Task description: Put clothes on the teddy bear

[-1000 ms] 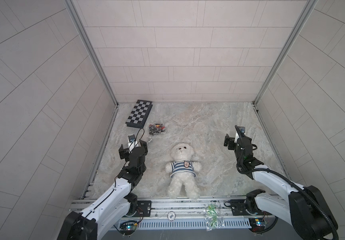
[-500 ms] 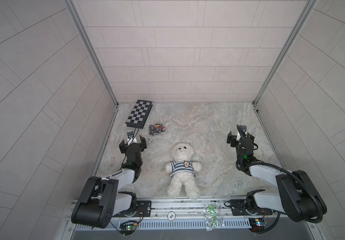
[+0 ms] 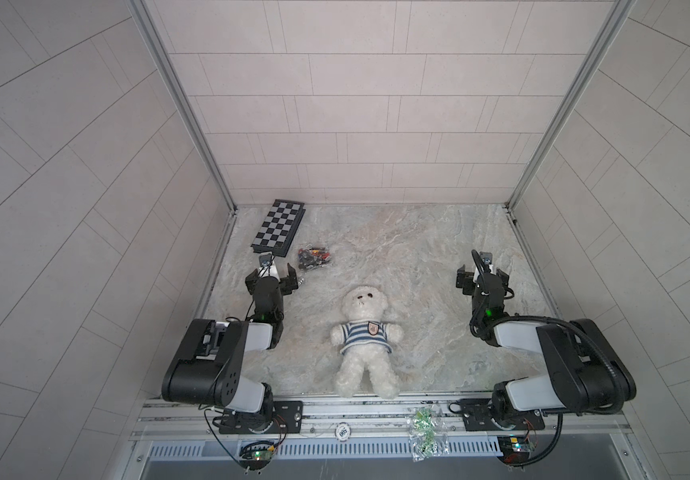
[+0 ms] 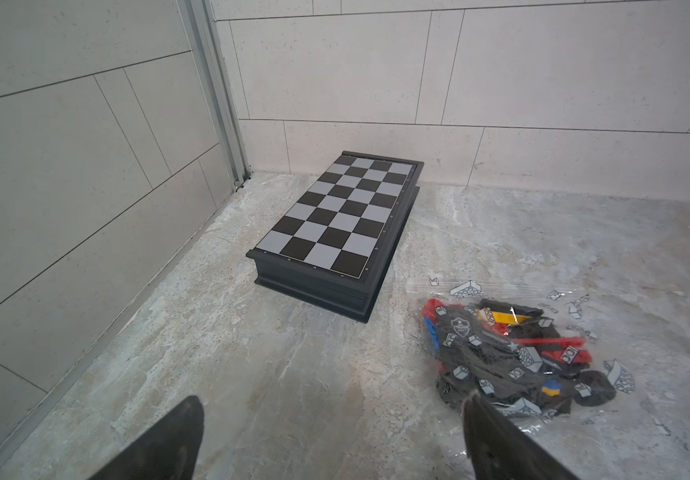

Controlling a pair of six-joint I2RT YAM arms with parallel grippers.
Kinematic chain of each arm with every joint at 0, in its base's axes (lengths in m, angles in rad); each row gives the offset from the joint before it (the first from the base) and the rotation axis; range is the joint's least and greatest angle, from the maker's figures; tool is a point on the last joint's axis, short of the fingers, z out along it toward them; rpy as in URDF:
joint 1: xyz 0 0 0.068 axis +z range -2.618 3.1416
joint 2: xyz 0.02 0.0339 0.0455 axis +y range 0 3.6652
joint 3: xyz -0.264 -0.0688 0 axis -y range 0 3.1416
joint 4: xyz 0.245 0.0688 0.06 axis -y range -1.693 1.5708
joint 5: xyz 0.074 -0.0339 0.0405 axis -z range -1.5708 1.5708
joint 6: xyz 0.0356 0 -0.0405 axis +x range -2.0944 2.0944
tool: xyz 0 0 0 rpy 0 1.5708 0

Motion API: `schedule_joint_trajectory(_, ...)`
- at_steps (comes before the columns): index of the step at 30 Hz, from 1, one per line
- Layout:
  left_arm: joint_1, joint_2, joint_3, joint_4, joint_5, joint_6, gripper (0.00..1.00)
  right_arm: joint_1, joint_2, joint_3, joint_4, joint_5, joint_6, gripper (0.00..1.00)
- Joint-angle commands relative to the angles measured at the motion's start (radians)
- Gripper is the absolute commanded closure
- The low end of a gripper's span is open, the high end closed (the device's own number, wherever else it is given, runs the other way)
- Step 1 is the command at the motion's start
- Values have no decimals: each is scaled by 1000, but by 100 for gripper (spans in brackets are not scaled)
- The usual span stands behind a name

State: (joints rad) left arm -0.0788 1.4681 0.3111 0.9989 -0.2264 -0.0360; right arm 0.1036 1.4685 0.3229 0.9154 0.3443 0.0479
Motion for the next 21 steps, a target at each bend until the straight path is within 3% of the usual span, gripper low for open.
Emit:
schedule_joint_trajectory(1, -1, -1, 16, 13, 9, 5, 0, -7, 87, -44, 196, 8, 9, 1)
schedule_joint_trajectory(3, -9, -2, 21, 1, 6, 15, 0, -8, 130, -51, 264, 14, 7, 0)
schedule_joint_trajectory(5, -16, -2, 31, -18, 11, 29, 0, -13, 103, -21, 158, -1, 14, 0)
schedule_joint_trajectory(12, -30, 0, 38, -26, -6, 39, 0, -16, 113, 46, 45, -21, 6, 0)
schedule_joint_trajectory(21, -30, 0, 39, -28, -6, 38, 0, -14, 122, 43, 69, -30, -8, 0)
